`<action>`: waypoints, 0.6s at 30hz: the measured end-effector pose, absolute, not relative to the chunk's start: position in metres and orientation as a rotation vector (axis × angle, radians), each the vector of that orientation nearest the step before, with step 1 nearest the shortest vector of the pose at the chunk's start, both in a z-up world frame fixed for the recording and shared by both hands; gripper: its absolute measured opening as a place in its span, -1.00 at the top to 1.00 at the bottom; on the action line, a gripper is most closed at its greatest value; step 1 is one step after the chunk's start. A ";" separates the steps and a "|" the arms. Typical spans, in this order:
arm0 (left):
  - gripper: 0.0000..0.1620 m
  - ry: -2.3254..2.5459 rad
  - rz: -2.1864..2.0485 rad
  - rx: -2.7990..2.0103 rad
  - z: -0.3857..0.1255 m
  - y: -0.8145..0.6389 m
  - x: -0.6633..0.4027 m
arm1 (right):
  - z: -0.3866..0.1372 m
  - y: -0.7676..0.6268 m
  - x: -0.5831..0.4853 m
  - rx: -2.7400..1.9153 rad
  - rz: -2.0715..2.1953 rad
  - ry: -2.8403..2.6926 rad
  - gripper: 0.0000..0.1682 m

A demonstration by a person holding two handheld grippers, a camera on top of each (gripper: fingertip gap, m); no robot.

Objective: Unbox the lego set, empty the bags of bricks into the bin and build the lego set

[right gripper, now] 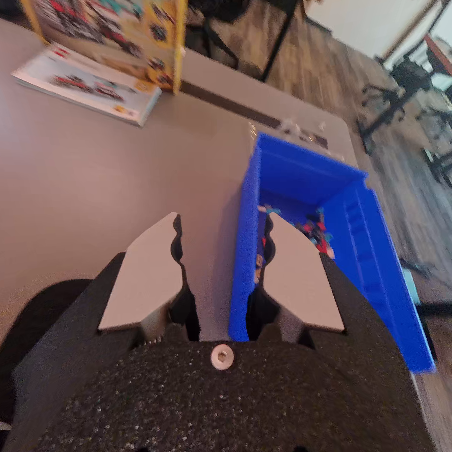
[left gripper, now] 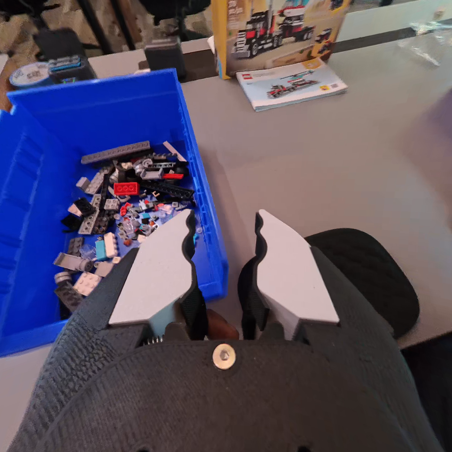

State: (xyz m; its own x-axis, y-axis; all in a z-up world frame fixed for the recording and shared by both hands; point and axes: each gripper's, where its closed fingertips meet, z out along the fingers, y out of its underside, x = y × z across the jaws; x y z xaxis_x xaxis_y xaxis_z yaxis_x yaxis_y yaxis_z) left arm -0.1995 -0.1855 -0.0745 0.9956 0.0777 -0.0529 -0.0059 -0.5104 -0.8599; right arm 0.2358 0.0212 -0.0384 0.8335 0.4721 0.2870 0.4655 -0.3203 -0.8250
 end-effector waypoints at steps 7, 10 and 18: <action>0.43 0.170 0.186 -2.180 -0.054 -0.184 -0.252 | -0.019 -0.005 0.116 -1.676 0.613 -0.978 0.26; 0.43 0.251 0.201 -2.267 -0.070 -0.176 -0.268 | -0.018 -0.017 0.085 -1.580 0.770 -1.066 0.30; 0.45 0.384 0.188 -2.248 -0.078 -0.126 -0.278 | -0.050 -0.003 0.056 -1.616 0.707 -1.169 0.34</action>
